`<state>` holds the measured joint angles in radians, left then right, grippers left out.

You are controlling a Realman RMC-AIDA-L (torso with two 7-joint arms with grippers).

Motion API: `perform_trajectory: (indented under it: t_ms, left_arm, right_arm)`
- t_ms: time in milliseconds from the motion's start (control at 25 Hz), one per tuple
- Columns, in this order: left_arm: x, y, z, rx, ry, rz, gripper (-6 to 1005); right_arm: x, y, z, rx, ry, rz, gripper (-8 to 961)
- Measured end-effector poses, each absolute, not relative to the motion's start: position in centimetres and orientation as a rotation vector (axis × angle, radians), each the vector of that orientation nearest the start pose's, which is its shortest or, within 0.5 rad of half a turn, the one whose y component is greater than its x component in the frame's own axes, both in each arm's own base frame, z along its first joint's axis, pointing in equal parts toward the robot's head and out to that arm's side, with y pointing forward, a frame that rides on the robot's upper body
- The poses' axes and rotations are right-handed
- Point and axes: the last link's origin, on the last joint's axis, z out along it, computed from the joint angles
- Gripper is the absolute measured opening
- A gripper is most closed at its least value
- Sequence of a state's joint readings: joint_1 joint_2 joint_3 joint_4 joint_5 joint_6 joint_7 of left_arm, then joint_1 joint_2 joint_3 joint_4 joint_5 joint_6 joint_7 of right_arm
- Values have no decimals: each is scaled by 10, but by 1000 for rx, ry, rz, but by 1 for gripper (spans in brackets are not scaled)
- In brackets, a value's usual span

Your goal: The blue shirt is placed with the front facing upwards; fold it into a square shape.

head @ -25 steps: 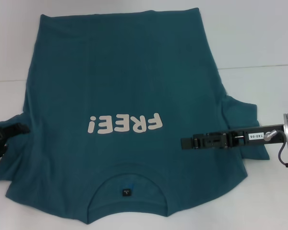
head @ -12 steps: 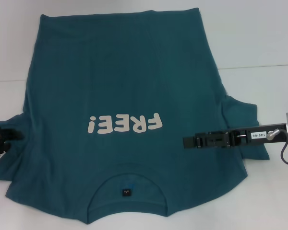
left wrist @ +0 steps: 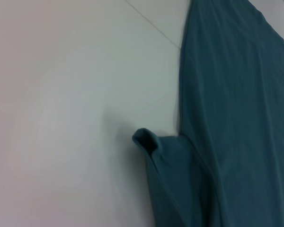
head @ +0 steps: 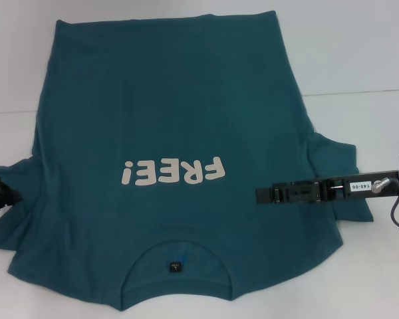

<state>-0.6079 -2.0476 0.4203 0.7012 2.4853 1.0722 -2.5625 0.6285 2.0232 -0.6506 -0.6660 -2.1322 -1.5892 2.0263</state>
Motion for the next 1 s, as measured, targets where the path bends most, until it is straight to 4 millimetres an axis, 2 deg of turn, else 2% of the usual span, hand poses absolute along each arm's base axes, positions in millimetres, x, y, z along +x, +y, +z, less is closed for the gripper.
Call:
perform_trajectory:
  t_ms: [200,520,1000]
  left_arm:
    - [-349,379,52,-1606,-1887,-483,21]
    - [-352,378,54,-1587,-1889,-495,26]
    - [-355,374,77,-1530,-1895,-622,28]
  right_arm:
    - [251,353,19,-2617,1408,643,888]
    - [251,353,19,-2619,1407,644,886]
    - [254,351,19,-2614,1413,642,883]
